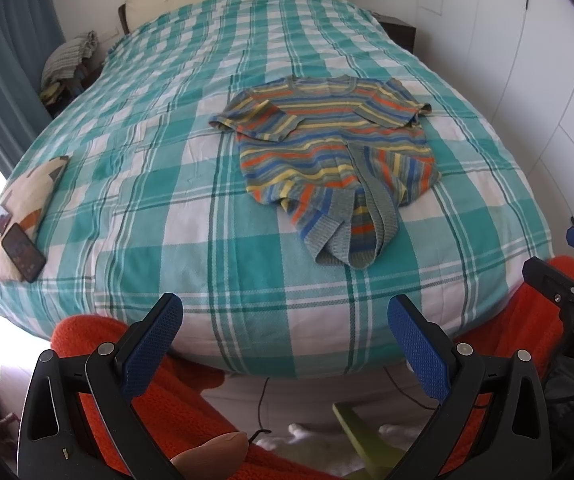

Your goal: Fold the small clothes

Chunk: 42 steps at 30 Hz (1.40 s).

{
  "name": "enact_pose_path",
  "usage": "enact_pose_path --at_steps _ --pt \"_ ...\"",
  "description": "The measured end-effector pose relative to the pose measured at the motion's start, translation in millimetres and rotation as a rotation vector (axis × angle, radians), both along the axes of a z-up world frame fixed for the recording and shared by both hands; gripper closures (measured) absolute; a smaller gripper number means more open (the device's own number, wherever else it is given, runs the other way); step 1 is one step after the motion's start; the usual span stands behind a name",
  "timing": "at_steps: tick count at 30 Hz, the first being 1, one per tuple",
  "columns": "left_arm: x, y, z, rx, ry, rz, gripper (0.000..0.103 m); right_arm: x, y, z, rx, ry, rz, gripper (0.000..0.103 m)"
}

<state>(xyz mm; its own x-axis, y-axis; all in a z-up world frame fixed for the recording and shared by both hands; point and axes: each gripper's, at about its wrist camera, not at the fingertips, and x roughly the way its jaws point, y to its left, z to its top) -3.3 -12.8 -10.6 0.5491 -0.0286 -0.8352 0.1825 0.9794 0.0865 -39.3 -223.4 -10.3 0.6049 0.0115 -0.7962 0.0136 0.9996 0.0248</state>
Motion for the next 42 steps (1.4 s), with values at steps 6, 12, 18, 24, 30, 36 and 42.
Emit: enact_pose_path --at_steps 6,12,18,24,30,36,42 --pt "-0.4 0.3 -0.4 -0.002 0.003 0.0 0.0 -0.4 1.6 -1.6 0.0 0.002 0.001 0.0" --pt "12.4 24.9 -14.0 0.047 -0.013 0.06 0.0 -1.5 1.8 -3.0 0.006 0.006 0.0 0.0" --pt "33.5 70.5 -40.7 -0.149 0.123 0.131 0.001 8.7 -22.6 -11.5 -0.032 -0.01 -0.033 0.0" --pt "72.2 23.5 -53.3 -0.191 0.162 -0.048 0.001 31.3 -40.3 -33.5 -0.036 0.047 -0.023 0.0" --pt "158.1 2.4 -99.0 -0.349 0.299 -0.059 0.001 126.1 -29.2 -50.9 0.035 0.021 0.145 0.001" --pt "201.6 8.0 -147.9 -0.516 0.442 0.058 0.052 244.6 -16.7 -86.0 0.04 0.107 0.259 0.006" --pt "189.7 20.8 -149.7 -0.572 0.441 0.059 0.095 306.3 14.3 -129.1 0.036 0.205 0.464 0.038"
